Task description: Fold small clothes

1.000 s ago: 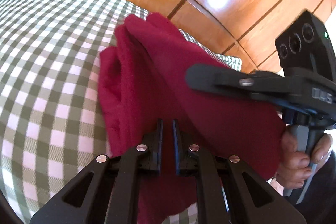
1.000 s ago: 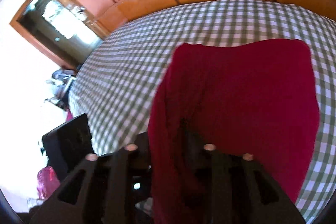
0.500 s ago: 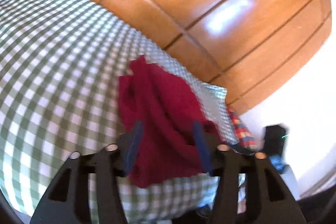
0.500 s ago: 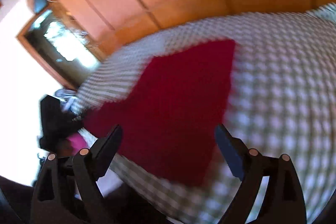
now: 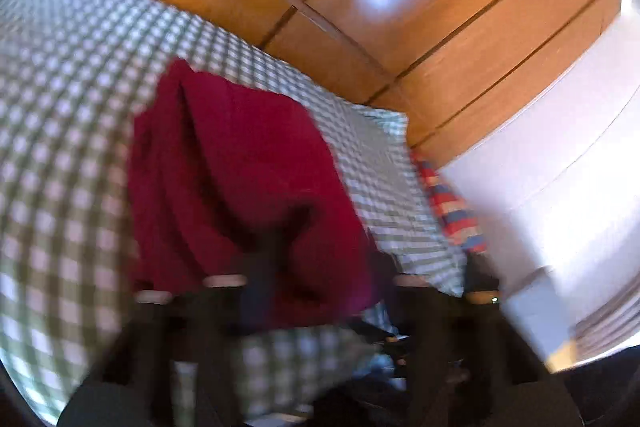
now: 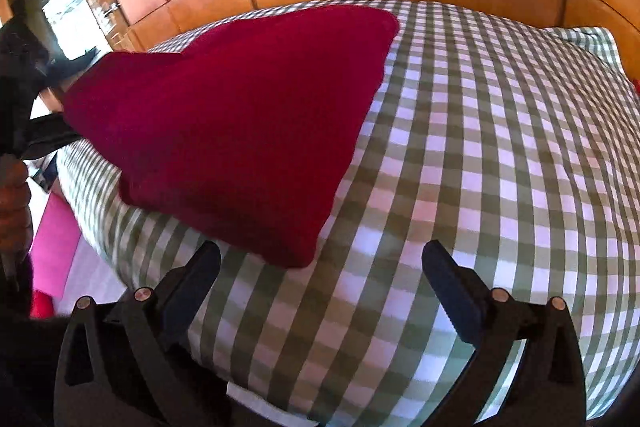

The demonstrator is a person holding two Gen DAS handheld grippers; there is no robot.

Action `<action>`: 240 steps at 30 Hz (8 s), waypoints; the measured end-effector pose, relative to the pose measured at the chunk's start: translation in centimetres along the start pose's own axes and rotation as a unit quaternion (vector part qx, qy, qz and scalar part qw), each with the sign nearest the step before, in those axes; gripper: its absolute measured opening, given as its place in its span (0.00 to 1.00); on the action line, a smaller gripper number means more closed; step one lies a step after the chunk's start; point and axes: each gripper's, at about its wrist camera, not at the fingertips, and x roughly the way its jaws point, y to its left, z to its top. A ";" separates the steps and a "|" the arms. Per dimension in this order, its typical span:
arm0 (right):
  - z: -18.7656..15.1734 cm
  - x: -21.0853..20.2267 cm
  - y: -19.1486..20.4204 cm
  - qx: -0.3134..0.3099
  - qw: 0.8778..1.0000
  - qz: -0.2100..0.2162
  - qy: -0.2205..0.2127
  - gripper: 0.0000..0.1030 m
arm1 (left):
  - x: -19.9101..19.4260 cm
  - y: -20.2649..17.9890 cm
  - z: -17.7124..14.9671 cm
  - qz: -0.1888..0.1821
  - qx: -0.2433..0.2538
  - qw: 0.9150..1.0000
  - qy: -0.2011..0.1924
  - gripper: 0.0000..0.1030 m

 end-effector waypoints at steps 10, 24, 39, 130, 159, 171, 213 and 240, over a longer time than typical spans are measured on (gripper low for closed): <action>-0.1 2.2 0.9 0.001 1.000 0.025 0.012 0.82 | -1.7 3.9 -4.0 0.077 0.024 0.997 0.008 0.06; -1.4 0.2 -0.6 -0.008 0.998 0.044 0.032 0.98 | -3.1 6.8 1.0 -0.040 -0.089 0.994 -0.046 0.55; 2.4 -4.1 -2.9 0.003 0.999 0.016 -0.042 0.98 | 1.7 6.2 4.5 -0.013 -0.053 0.998 -0.028 0.12; 8.0 -3.6 -11.8 0.162 0.967 0.188 -0.062 0.47 | 10.8 1.0 5.7 -0.115 0.001 0.993 0.029 0.38; 0.5 -12.1 -30.5 0.295 0.933 -0.160 -0.130 0.92 | 33.5 -16.3 6.4 0.068 0.196 0.971 0.122 0.68; -1.3 -14.7 -21.0 0.266 0.924 -0.227 -0.152 0.98 | 23.2 -19.0 2.4 0.178 0.234 0.956 0.002 0.88; -2.0 -15.9 -13.5 0.236 0.913 -0.289 -0.166 0.98 | 15.6 -21.0 -1.6 0.209 0.247 0.943 -0.080 0.96; -1.9 -15.8 -13.3 0.236 0.914 -0.284 -0.168 0.98 | 14.7 -21.4 -1.4 0.209 0.252 0.940 -0.092 0.96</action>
